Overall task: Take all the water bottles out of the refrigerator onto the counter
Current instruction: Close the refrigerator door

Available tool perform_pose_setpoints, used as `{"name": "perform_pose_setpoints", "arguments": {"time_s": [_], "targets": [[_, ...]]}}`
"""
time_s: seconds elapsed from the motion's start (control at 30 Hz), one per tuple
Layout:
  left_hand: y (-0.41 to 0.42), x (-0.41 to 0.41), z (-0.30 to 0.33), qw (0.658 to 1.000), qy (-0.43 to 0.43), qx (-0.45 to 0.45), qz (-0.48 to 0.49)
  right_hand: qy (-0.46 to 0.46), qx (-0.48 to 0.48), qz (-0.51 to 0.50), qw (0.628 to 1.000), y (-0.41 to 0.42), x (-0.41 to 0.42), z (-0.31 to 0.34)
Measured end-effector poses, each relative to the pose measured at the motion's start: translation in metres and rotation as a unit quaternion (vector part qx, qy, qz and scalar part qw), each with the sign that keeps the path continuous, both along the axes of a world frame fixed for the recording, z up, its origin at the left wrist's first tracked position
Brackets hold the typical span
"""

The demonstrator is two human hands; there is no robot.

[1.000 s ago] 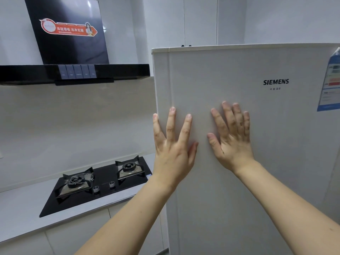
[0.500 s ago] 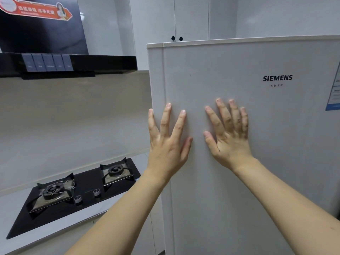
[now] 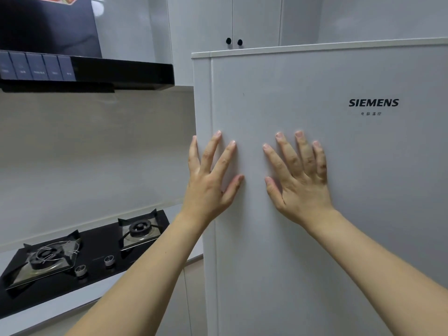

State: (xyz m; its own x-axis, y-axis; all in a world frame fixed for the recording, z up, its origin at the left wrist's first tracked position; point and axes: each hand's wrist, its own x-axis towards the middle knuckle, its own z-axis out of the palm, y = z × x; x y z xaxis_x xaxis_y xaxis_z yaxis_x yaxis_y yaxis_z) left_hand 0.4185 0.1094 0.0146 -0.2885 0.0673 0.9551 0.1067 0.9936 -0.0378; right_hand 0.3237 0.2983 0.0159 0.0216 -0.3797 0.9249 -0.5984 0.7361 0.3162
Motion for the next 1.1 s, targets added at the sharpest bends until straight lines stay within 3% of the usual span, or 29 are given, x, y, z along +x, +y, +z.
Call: {"name": "perform_pose_setpoints", "arguments": {"time_s": [0.23, 1.1], "targets": [[-0.02, -0.054, 0.0, 0.998, 0.01, 0.031, -0.051, 0.036, 0.008, -0.046, 0.998, -0.011, -0.039, 0.003], [-0.067, -0.291, -0.003, 0.964, 0.018, 0.062, -0.256, 0.002, 0.054, -0.257, 0.965, -0.04, -0.173, 0.007]]}}
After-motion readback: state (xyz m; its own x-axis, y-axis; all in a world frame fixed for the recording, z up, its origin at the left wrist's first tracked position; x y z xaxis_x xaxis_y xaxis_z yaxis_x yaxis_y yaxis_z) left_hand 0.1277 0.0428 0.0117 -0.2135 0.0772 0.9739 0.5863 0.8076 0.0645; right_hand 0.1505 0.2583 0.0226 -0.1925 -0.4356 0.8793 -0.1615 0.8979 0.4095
